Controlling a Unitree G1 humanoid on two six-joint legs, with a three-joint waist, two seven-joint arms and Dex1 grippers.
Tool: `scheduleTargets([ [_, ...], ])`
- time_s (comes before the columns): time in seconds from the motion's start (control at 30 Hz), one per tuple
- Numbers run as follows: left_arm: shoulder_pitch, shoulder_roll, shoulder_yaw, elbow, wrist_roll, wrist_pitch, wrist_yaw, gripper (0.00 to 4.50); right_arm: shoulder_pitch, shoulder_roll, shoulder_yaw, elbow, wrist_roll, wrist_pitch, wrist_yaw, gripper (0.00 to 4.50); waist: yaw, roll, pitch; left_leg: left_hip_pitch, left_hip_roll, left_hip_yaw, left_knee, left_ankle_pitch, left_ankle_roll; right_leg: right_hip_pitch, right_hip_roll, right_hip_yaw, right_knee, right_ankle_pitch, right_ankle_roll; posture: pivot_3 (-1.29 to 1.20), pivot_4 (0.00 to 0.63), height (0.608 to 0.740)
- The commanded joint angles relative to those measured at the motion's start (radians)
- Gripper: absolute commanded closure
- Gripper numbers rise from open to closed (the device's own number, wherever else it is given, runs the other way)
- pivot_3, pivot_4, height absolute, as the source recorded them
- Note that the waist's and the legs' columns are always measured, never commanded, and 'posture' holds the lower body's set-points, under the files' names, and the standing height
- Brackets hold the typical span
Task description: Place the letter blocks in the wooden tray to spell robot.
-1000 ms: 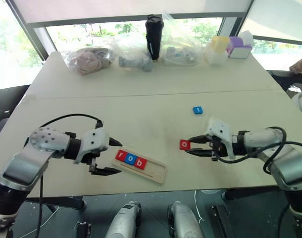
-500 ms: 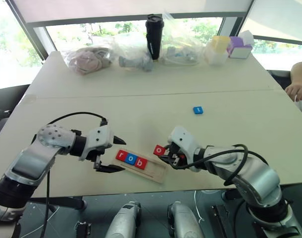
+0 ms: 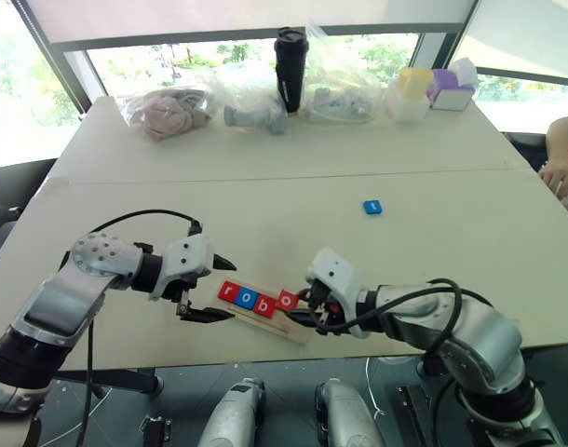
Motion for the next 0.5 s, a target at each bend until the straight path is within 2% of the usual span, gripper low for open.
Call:
scheduleTargets([
  [0.03, 0.001, 0.008, 0.017, -0.025, -0.007, -0.005, -0.005, 0.0, 0.005, -0.002, 0.048, 0.006, -0.017, -0.054, -0.023, 3.35, 0.0, 0.0, 0.0, 0.0, 0.0, 0.0, 0.0, 0.0, 0.0, 0.0, 0.0, 0.0, 0.0, 0.0, 0.0, 0.0, 0.15, 0.74],
  [0.5, -0.013, 0.002, 0.013, -0.017, -0.003, -0.002, -0.002, 0.0, 0.001, -0.036, 0.148, 0.04, -0.071, -0.143, -0.061, 3.35, 0.0, 0.0, 0.0, 0.0, 0.0, 0.0, 0.0, 0.0, 0.0, 0.0, 0.0, 0.0, 0.0, 0.0, 0.0, 0.0, 0.15, 0.74],
])
